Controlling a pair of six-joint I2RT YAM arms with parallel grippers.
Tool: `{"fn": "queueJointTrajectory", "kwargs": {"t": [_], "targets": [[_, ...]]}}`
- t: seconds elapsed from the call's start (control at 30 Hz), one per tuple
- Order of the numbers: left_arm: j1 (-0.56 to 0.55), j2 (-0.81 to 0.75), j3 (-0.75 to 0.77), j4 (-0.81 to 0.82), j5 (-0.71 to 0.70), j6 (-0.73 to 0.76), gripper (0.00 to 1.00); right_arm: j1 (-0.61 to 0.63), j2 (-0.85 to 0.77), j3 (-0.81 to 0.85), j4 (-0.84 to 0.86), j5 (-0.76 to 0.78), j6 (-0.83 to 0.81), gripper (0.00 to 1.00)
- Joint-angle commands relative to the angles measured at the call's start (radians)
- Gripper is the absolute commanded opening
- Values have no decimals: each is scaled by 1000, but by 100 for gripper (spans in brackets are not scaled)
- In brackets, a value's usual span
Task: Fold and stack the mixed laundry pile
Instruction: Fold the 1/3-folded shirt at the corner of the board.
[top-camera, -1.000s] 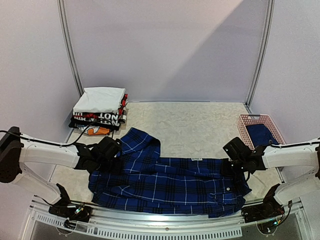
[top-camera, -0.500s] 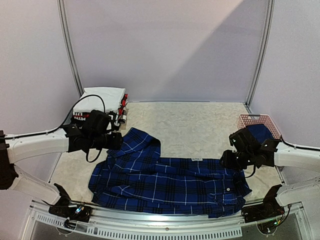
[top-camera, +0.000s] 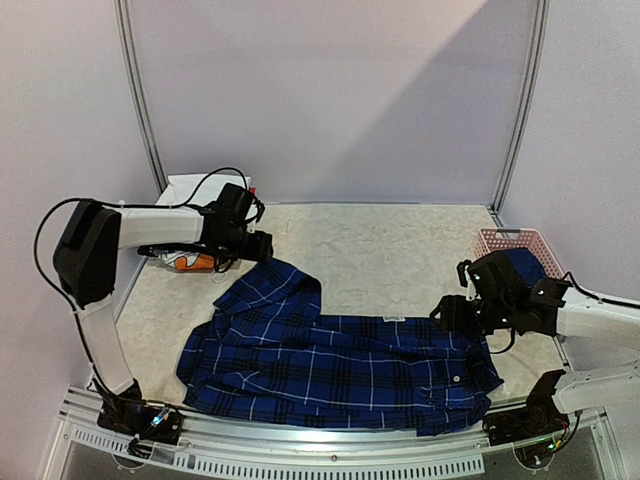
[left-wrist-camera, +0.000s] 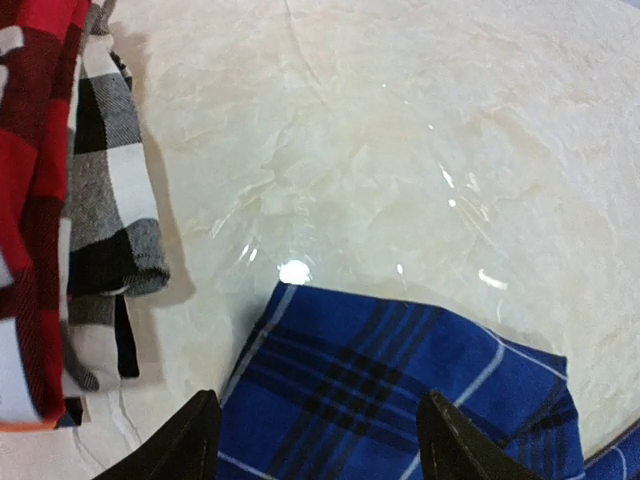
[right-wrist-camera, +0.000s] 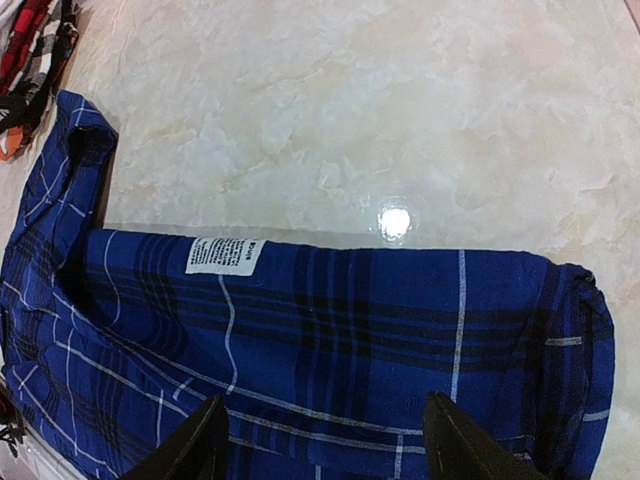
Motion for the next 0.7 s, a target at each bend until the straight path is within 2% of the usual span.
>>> {"fn": "queueJointTrajectory", "kwargs": {"t": [0.0,0.27,0.47,0.57,0.67], "targets": [[27,108,115,-86,55,44,68,5,-14,-18,17,-15,-13,67],[37,269,284,-168,92,58,61,4,-9,-36,29,-16,-11,68],[41,315,312,-181,84,51,55,4,-20,-46,24,-14,-7,68],[41,322,315,-174,81,52,48,5,-23,-47,20,-16,-7,68],[41,329,323,-169,100,51,32,4,-27,-47,15,-17,-6,68]]}}
